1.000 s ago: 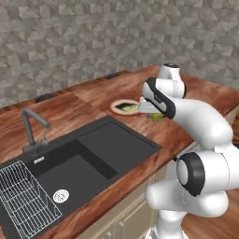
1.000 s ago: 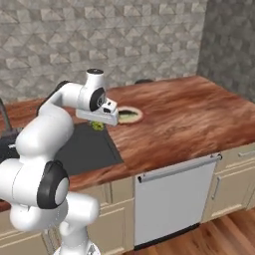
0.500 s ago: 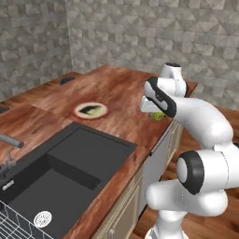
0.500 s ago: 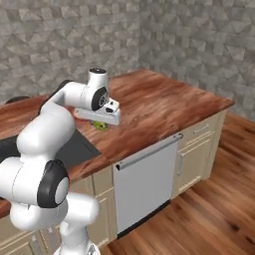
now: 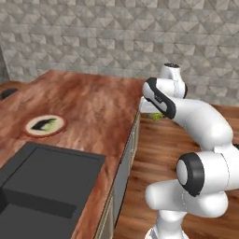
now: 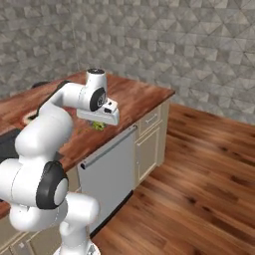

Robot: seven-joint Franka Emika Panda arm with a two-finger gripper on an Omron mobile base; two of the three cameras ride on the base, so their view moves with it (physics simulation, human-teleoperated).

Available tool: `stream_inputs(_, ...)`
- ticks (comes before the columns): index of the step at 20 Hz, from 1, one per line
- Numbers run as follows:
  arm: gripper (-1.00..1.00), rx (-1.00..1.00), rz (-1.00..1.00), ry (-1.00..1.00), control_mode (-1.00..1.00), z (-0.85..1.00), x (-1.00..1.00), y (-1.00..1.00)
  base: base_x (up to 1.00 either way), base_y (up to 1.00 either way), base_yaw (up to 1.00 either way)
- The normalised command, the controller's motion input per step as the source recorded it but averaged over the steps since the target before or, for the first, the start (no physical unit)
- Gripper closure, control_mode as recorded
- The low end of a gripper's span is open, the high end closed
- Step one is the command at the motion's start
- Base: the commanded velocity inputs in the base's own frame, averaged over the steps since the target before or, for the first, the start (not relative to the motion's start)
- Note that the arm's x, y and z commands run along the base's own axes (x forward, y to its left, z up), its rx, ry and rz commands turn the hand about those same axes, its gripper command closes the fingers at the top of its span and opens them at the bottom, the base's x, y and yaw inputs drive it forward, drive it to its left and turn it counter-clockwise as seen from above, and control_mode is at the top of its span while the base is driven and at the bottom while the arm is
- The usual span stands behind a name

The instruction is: Turn on the sink faucet. Then move the broccoli from the counter to the sink. Turn off the sink. Move the vegetable from the sink to the pot next to the stove. Finally move the pot to the rear center burner.

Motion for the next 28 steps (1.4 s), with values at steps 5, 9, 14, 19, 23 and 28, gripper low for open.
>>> stream_inputs(5,1.0,0.0,0.0,0.0,1.0,0.0,0.0,0.0,0.22,-0.77,-0.1)
stream_inputs(9,1.0,0.0,0.0,0.0,1.0,0.0,0.0,0.0,0.09,-0.85,-0.12)
stream_inputs(14,1.0,0.0,0.0,0.0,1.0,0.0,0.0,0.0,0.08,-0.59,-0.18)
stream_inputs(19,1.0,0.0,0.0,0.0,1.0,0.0,0.0,0.0,0.05,-0.44,-0.15)
stream_inputs(23,1.0,0.0,0.0,0.0,1.0,0.0,0.0,0.0,0.13,-0.46,-0.12)
stream_inputs(28,1.0,0.0,0.0,0.0,1.0,0.0,0.0,0.0,0.36,-0.39,-0.13)
